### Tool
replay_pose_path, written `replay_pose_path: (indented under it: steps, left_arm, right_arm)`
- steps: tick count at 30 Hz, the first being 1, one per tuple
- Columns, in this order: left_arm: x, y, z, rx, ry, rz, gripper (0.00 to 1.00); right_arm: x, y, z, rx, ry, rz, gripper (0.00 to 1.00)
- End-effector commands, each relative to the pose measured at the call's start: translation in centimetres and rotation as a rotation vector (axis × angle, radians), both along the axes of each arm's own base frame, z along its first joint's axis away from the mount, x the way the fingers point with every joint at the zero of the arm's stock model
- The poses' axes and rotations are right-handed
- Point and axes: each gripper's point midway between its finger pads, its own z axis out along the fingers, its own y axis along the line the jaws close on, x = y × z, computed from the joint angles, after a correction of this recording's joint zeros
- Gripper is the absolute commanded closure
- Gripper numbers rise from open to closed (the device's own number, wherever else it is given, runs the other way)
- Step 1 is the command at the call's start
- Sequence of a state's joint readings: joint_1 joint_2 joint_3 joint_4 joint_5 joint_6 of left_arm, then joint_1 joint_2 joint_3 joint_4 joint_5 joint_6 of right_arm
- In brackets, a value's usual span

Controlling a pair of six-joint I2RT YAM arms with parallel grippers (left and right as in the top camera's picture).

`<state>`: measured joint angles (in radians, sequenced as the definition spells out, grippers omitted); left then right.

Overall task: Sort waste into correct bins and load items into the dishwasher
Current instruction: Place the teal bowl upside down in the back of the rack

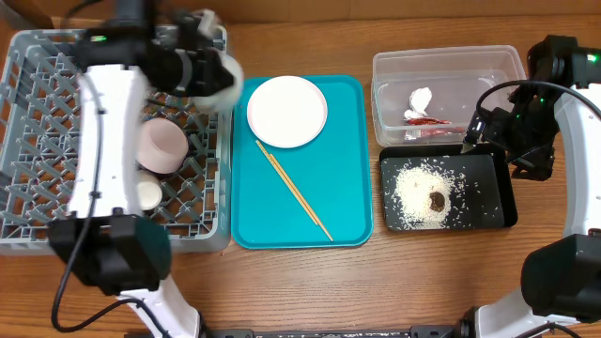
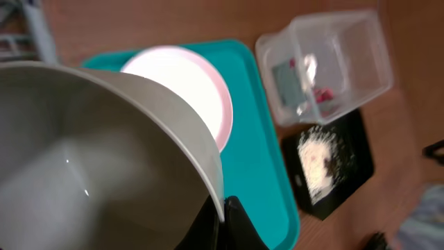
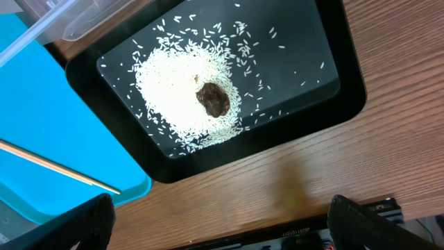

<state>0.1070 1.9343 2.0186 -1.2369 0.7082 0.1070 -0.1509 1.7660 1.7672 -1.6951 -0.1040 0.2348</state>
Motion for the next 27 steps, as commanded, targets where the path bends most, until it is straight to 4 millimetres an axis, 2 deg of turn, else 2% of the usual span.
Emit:
replay_pose_path:
  steps: [1,6,10,17,23,25,26,27]
  left_arm:
    - [0.8,1.4,1.6,-0.18,-0.067,-0.041,0.96]
    - [2.1,4.4,1.5,-0.32,-0.12,-0.035,0.96]
    - [3.3,6.1,0.2,-0.419,-0.127,-0.025,0.96]
    - [5.1,9.3,-3.9,-0.505,-0.097,0.027,0.96]
    - [5.2,12.2,-7.0,-0.535,-0.034,0.102,0.96]
    - [5.0,13.3,-7.6,-0.538,-0.021,0.128,0.87]
    - [4.9,13.8,-7.7,-0.539,-0.019,0.142,0.75]
    - [4.8,14.4,-7.8,-0.54,-0.017,0.154,0.52]
  right_arm:
    - [0.2,-0.3,1.5,-0.015,-0.059,-0.007,0.0]
    - [0.2,-0.3,1.5,-0.015,-0.059,-0.007,0.0]
    - [0.2,-0.3,1.5,-0.015,-0.059,-0.007,0.0]
    - [0.2,-0.3,1.5,-0.015,-0.059,-0.007,0.0]
    - [0.2,-0.3,1.5,-0.015,-0.059,-0.007,0.0]
    - [0.3,-0.3,1.5,-0.015,-0.059,-0.007,0.0]
    - [0.3,-0.3,1.5,-0.015,-0.059,-0.007,0.0]
    - [0.3,-0.3,1.5,-0.015,-0.059,-0.007,0.0]
